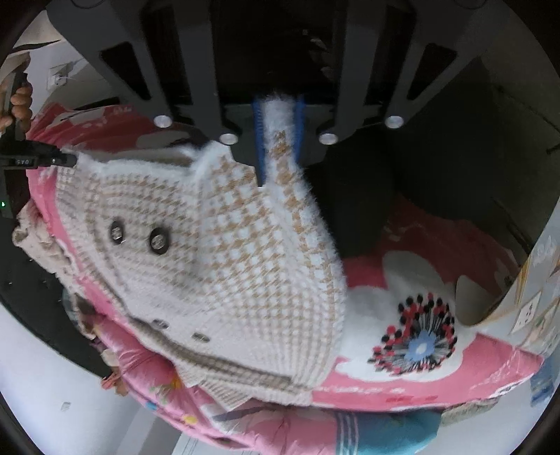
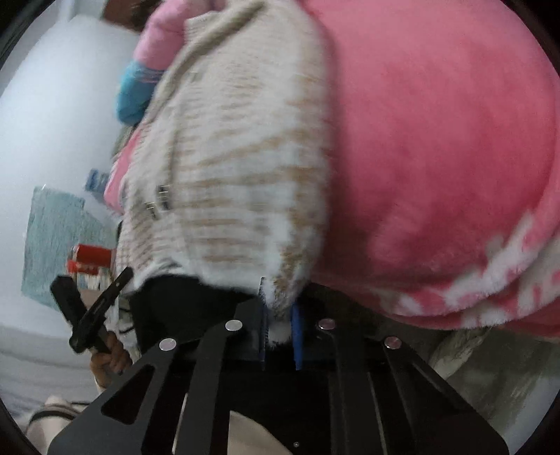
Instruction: Fold large clothes
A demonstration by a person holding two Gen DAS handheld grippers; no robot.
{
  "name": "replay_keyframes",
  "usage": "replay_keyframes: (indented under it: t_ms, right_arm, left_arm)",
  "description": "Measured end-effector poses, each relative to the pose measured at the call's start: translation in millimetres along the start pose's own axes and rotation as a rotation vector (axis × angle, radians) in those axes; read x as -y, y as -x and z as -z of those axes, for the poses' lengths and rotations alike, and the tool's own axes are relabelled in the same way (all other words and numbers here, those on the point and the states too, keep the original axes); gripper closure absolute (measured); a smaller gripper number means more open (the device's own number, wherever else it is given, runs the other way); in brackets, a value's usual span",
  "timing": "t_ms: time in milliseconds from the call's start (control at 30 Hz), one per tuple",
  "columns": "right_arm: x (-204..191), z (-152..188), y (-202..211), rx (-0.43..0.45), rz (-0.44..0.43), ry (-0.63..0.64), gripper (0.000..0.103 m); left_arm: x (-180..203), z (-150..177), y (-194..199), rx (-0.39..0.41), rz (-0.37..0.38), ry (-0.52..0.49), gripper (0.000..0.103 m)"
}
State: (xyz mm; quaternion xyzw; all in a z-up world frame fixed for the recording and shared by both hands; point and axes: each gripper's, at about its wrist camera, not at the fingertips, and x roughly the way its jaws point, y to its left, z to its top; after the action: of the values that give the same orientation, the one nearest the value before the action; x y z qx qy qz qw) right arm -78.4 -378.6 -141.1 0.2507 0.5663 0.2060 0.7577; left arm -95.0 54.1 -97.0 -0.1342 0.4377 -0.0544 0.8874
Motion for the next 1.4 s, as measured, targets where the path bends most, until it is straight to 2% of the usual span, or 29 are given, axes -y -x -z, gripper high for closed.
replay_keyframes:
  t_ms: [133,300,500,700,867,1033,1133,1200,1233,1267,1333,1367,1400]
  right_arm:
    - [-32,-10,22,0.065,-0.029,0.093,0.094]
    - [-53,-36,48,0.190,-0.094,0.115,0.094]
    - [-71,-78,66,0.330,-0.163,0.140,0.094]
    - [-74,-130,68,0.417,-0.192,0.119,0.094]
    - [-65,-175,62,0.465,-0.187,0.078,0.094]
    - [-52,-217,33,0.461,-0.172,0.033,0.094]
    - [-35,-240,3,0.425,-0.128,0.000,0.094]
    - [-17,-254,-19,0.377,-0.100,-0.049,0.094]
    - [-10,-256,-26,0.355,-0.101,-0.071,0.093]
    - [-3,-259,-32,0.331,-0.108,-0.098,0.092]
    - [9,-260,-35,0.311,-0.134,-0.143,0.087]
    - [10,-259,-33,0.312,-0.154,-0.148,0.084]
    - [11,-255,-26,0.323,-0.163,-0.153,0.071]
  left_arm:
    - [8,-14,22,0.064,0.066,-0.028,0.095]
    - [18,-46,39,0.120,0.103,-0.055,0.095]
    - [5,-109,35,0.153,0.154,0.019,0.095]
    - [-9,-166,11,0.148,0.137,0.054,0.095]
    - [-10,-208,-20,0.125,0.085,0.030,0.095]
    - [-13,-232,-59,0.084,0.034,0.005,0.093]
    - [-13,-235,-86,0.070,0.001,-0.029,0.090]
    - [-15,-236,-102,0.041,-0.002,-0.042,0.087]
    - [-17,-236,-108,0.026,-0.004,-0.036,0.079]
    - [-20,-237,-110,0.022,-0.015,-0.023,0.060]
    - [-28,-238,-99,0.079,-0.049,0.015,0.040]
    - [-34,-239,-89,0.115,-0.016,0.033,0.040]
    - [-38,-240,-82,0.126,-0.003,0.044,0.040]
